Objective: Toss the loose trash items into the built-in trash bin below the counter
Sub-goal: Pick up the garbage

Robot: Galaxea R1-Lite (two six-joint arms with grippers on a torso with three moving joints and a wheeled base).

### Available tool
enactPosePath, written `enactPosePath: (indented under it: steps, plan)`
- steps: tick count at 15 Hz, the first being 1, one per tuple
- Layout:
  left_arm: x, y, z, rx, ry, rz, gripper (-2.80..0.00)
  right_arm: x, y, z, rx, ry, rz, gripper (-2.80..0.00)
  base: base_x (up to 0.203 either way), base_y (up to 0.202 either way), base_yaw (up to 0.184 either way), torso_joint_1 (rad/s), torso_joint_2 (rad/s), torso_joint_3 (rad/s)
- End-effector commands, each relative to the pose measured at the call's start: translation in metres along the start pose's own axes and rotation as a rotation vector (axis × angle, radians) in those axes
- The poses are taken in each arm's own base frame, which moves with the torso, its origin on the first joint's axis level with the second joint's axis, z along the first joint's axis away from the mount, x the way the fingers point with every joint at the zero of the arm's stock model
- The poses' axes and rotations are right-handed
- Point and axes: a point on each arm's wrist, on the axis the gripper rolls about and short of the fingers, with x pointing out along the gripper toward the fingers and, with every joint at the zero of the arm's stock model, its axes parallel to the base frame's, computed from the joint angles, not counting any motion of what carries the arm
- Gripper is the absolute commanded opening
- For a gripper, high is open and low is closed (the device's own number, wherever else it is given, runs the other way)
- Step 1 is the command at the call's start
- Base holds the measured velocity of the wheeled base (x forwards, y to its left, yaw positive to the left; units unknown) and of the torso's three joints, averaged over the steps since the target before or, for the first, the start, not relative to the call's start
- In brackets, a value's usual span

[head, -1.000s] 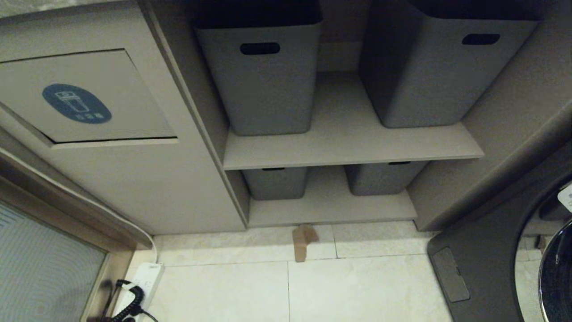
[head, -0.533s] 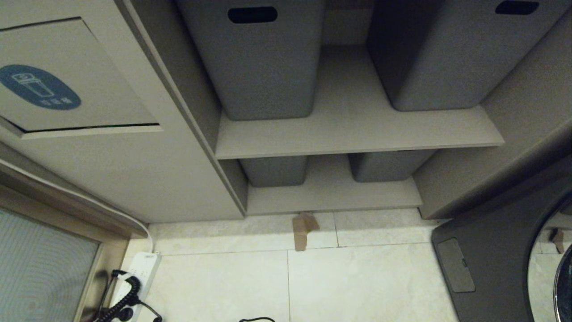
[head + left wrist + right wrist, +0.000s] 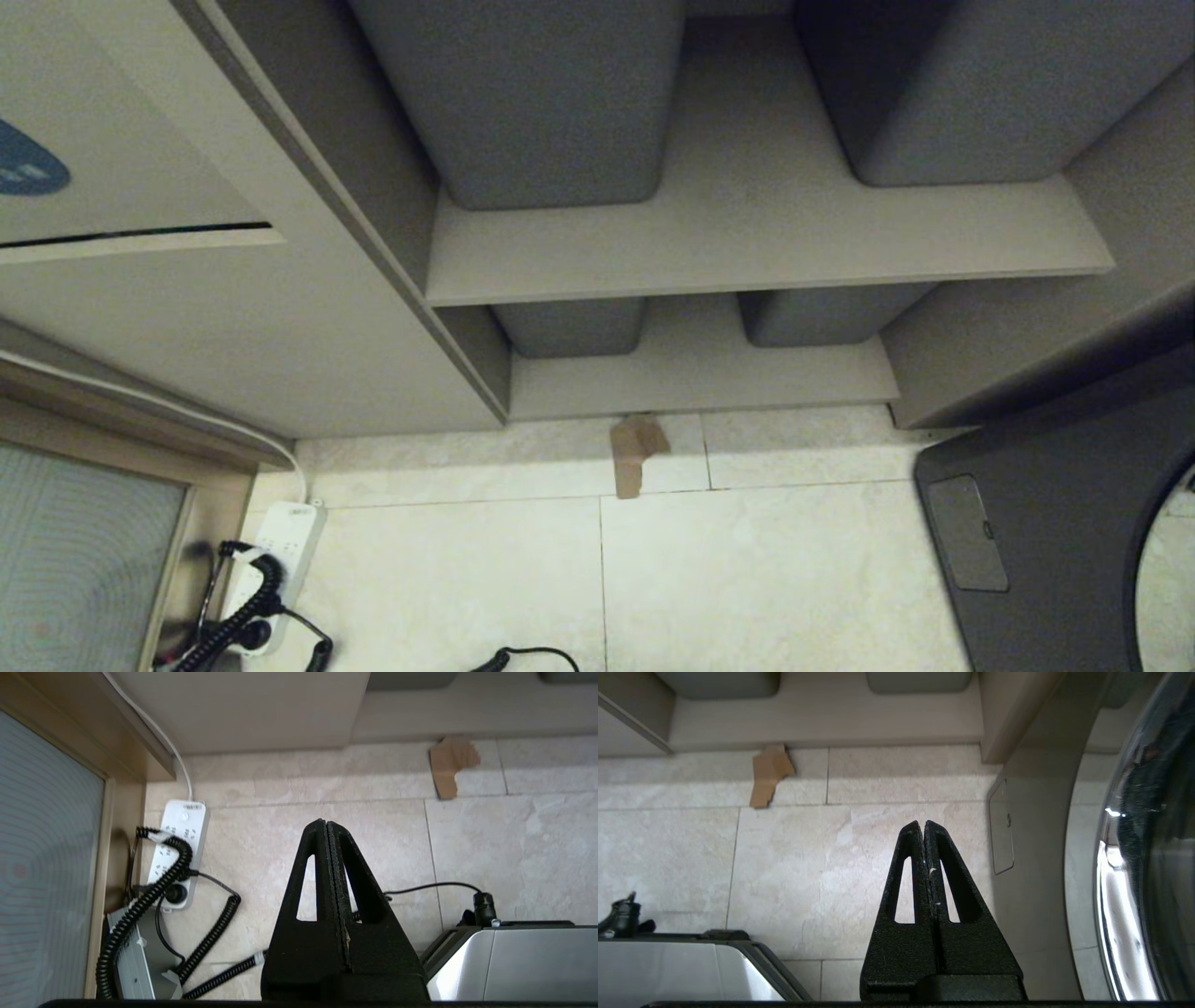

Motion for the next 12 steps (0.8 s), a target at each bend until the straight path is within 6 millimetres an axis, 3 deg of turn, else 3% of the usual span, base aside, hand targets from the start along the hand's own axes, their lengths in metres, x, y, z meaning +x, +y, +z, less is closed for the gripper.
enactPosePath:
  steps: [1,12]
  plan:
    - [0.0000,0.0000,0.0000,0.000,0.000,0.000,-2.80,0.0000,0.0000,-0.0001,0.000,0.000,0.000,-2.80,0.000,0.000,0.000,0.001,0.01,-0.197]
    - [0.0001,0.0000,0.0002,0.000,-0.004,0.000,-2.80,0.0000,0.0000,-0.0001,0.000,0.000,0.000,-2.80,0.000,0.000,0.000,0.003,0.00,-0.196]
